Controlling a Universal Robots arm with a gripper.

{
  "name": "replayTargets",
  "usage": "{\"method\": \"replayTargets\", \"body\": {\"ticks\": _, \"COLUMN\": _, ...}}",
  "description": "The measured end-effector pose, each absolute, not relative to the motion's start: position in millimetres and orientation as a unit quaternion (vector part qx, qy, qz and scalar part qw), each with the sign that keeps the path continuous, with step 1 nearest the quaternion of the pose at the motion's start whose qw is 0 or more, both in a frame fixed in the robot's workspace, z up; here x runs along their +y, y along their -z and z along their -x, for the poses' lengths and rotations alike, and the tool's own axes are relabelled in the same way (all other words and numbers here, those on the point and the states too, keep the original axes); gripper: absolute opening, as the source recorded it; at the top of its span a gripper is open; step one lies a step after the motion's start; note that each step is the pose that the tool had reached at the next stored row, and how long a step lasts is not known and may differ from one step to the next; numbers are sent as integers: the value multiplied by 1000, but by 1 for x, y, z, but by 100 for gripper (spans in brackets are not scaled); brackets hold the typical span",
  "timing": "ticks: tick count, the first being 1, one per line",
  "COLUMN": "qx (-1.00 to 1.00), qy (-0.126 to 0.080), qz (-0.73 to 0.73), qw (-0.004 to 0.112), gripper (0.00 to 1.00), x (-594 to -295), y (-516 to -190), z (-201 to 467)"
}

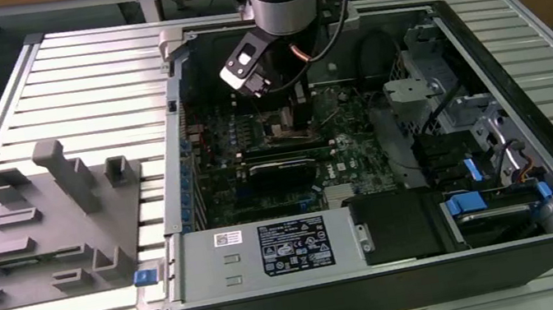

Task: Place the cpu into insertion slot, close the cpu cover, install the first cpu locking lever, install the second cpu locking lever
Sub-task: 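Place the cpu into insertion slot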

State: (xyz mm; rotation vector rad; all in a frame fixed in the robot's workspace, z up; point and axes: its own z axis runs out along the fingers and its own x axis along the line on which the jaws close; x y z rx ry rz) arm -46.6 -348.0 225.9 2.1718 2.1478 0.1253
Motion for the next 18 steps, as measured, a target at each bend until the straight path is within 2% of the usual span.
{"method": "replayTargets", "body": {"ticks": 18, "qx": 702, "qy": -42, "qz": -710, "qw": 42, "gripper": 54, "x": -342, "y": -207, "z": 56}}
